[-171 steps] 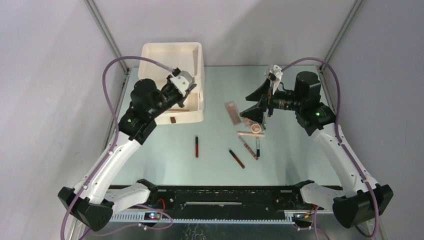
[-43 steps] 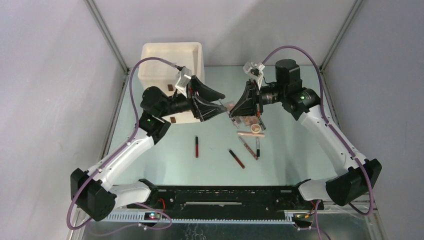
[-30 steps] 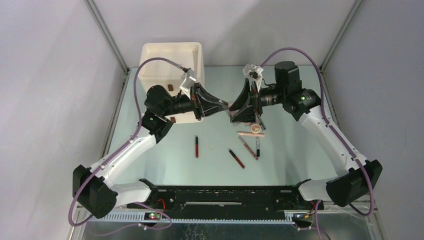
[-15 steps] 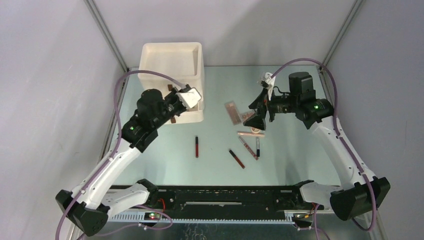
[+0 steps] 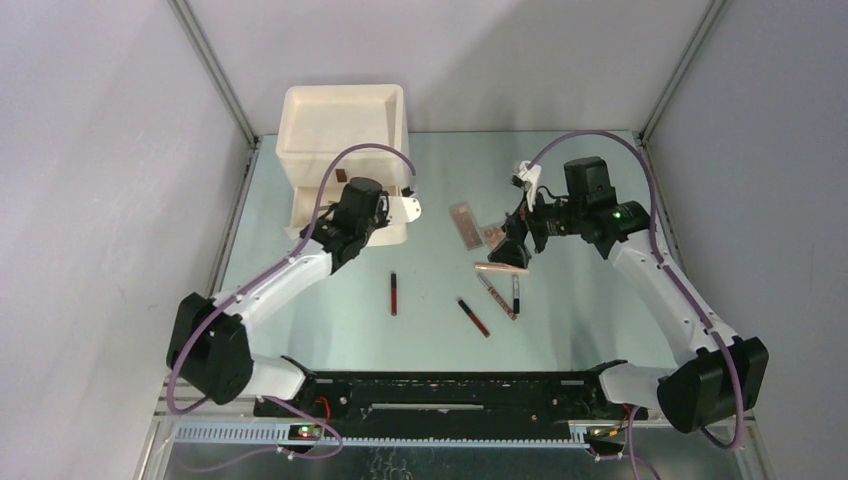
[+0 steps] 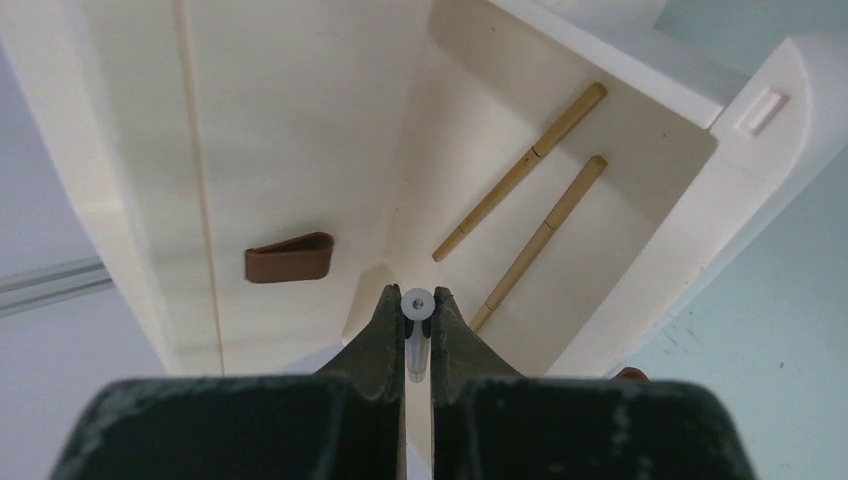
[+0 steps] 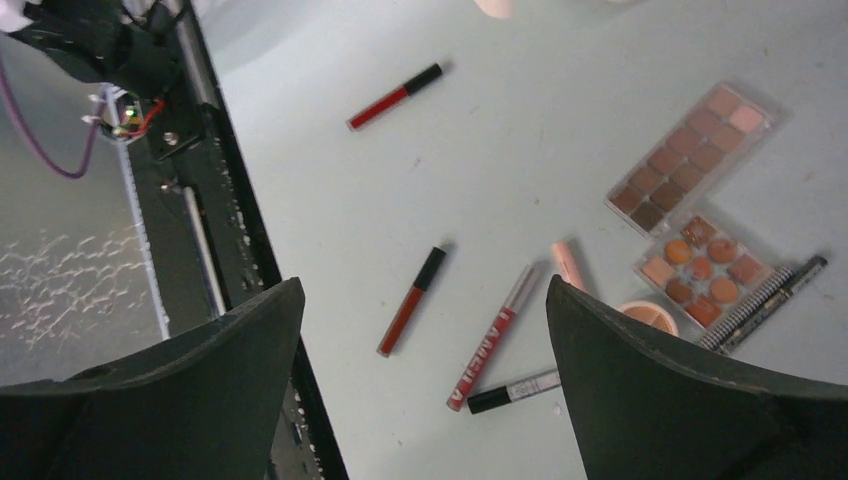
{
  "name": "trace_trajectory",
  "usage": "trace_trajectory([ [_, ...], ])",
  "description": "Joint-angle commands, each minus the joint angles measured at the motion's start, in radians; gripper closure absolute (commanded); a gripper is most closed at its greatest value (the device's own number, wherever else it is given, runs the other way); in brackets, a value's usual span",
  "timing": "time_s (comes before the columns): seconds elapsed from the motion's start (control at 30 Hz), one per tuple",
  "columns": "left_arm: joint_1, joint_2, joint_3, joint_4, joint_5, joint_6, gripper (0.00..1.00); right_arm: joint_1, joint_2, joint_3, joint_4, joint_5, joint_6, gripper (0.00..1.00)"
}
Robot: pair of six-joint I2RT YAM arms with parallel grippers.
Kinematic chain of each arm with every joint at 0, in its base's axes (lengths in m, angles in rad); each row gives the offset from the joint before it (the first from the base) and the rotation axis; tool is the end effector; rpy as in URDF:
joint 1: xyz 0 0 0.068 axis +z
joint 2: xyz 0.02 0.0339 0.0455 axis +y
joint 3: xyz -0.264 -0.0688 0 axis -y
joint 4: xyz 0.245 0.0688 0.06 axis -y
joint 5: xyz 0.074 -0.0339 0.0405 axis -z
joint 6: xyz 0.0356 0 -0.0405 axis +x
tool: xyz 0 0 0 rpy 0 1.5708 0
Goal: Organize the makeup
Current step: Place the makeup in the drawer, then pick up the makeup from the center of the board.
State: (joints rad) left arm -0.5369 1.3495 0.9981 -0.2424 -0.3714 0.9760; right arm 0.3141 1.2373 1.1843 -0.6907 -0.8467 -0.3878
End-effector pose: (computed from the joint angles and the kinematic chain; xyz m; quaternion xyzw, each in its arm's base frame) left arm 0.2657 -0.1431 0.2831 0.5326 0.6906 0.2596 0.4147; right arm 0.2326 0.1036 0.3438 -0.4420 0.7272 0.3624 0.3800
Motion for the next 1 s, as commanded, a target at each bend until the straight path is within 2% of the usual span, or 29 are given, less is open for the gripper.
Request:
trace_trajectory([
  [0.0,0.017,0.051,0.015,0.049,-0.060,0.042,0.97,0.003,0.045,-0.002,0.005,0.118,-0.018,0.00],
  [0.27,0.034,0.127,0.065,0.001,-0.068,0.030,0.83,0.003,0.146,-0.002,0.051,0.376,0.041,0.00],
  [0.5,0.037,0.086,0.073,-0.023,-0.038,0.010,0.49,-0.014,0.236,0.013,0.063,0.582,0.055,0.04],
  [0.73,0.043,-0.060,0.066,-0.069,0.047,-0.059,0.27,-0.053,0.363,0.057,0.026,0.699,0.031,0.25],
  [0.9,0.043,-0.216,0.046,-0.106,0.138,-0.153,0.19,-0.052,0.447,0.098,0.008,0.748,0.028,0.39],
  [0.97,0.043,-0.274,0.026,-0.108,0.172,-0.182,0.18,-0.052,0.476,0.120,-0.001,0.763,0.027,0.41],
])
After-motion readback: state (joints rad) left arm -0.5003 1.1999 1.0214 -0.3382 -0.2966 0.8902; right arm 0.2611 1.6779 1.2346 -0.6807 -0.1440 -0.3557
